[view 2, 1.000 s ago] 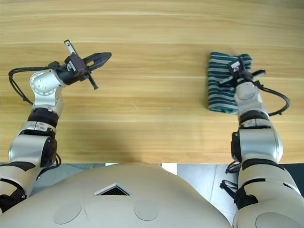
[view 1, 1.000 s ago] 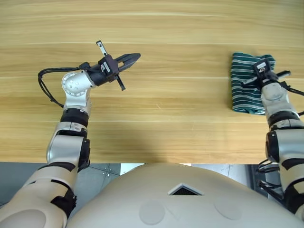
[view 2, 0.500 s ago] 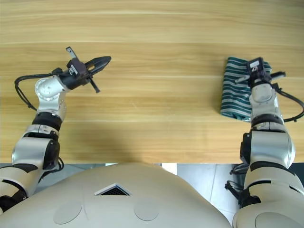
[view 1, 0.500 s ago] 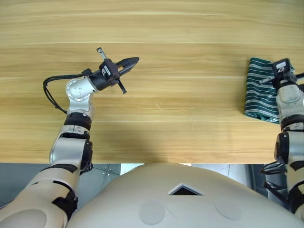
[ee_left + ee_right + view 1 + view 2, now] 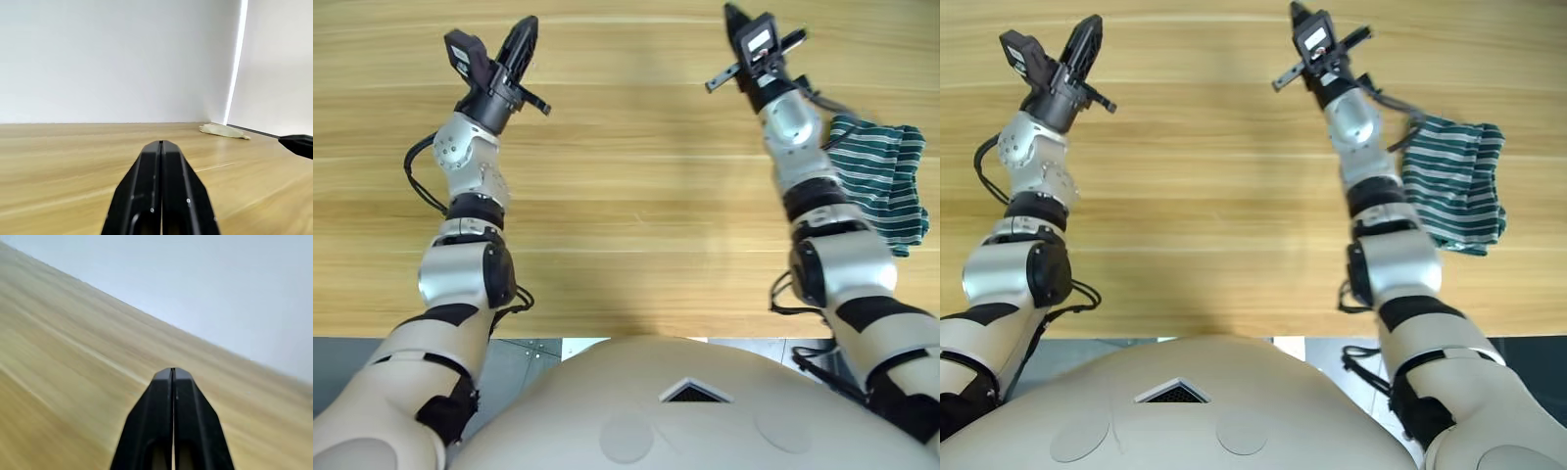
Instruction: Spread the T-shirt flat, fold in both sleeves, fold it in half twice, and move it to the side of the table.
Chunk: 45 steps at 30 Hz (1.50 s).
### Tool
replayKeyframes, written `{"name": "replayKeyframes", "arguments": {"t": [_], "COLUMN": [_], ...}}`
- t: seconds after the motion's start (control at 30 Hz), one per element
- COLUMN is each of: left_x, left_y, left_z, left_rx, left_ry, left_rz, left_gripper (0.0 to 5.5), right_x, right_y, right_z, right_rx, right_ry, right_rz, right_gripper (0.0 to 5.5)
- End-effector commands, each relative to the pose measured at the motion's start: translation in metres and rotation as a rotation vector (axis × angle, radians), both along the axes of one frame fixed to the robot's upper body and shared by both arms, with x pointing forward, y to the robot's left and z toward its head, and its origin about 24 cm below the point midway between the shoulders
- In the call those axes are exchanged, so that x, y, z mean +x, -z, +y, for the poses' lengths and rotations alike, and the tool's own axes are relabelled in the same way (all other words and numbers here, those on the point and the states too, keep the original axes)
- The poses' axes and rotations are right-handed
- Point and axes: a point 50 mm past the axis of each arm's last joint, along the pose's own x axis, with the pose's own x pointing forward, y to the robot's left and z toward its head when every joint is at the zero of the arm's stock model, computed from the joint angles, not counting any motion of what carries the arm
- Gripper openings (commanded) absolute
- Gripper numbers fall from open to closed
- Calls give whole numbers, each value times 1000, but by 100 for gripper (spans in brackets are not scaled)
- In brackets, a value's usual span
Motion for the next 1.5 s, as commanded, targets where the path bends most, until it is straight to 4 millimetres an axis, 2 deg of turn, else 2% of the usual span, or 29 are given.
{"name": "replayKeyframes", "arguments": {"t": [0.03,0.1,0.2,0.27,0.43,0.8,1.1,1.5], "left_x": [10,6,-2,-3,-2,-2,5,8], "left_y": [27,37,52,53,55,56,55,53], "left_z": [-5,0,9,14,11,11,0,-1], "left_rx": [-185,-244,-363,-417,-317,-267,-80,-64], "left_ry": [-220,-283,-388,-437,-477,-531,-614,-626], "left_rz": [305,374,460,484,515,544,626,636], "left_gripper": [0,0,0,0,0,0,0,0], "right_x": [2,-4,-5,-6,-8,-8,-6,-2], "right_y": [20,34,36,37,40,41,44,40], "right_z": [-1,1,-1,-2,0,-3,-13,-15], "right_rx": [923,995,1063,1056,955,907,808,759], "right_ry": [-4,46,56,64,70,108,209,262], "right_rz": [306,372,386,385,374,387,424,409], "right_gripper": [3,3,3,3,3,3,3,3]}}
